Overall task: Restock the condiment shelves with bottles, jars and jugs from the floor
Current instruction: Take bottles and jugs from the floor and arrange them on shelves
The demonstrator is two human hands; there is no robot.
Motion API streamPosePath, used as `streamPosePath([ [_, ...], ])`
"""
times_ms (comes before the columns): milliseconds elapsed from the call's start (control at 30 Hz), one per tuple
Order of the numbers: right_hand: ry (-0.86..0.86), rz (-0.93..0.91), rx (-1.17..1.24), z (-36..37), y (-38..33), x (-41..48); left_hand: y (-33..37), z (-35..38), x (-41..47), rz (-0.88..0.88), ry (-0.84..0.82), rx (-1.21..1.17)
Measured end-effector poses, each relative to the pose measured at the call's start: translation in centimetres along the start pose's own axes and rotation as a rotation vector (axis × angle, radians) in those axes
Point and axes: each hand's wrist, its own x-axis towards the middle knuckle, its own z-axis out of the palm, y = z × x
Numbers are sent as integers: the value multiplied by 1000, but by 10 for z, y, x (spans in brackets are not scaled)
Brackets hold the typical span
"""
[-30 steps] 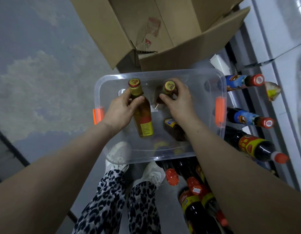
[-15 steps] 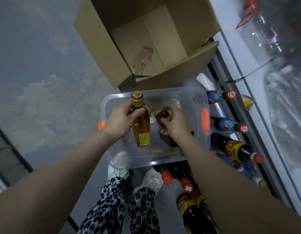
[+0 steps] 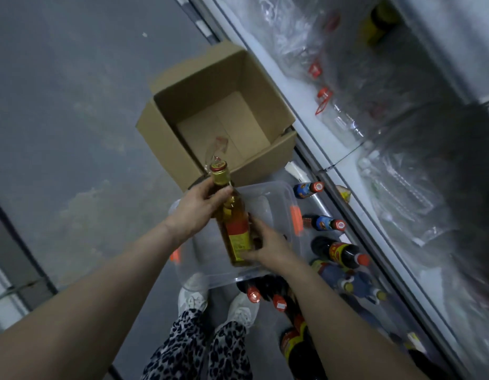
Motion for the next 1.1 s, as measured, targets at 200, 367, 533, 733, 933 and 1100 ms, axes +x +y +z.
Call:
streamPosePath([
  [200,239,-60,72,-27,-41,-81,86,9,-40,32,-83,-101],
  [367,528,-94,121,-55,-83,-159,167,28,-86,135,-121,-10],
  [533,770,-86,176,-80,-117,-234,244,57,-137,249,-76,95],
  [733,961,-40,182,-105,-139,-317,318,95,-196,427,-127,226],
  [933,1104,-11,148,-132,-161,-391,383,123,-246,589,-224,227],
  [1100,1144,-62,180,-157,-178,-449,430,137,-283,694,-304,220],
])
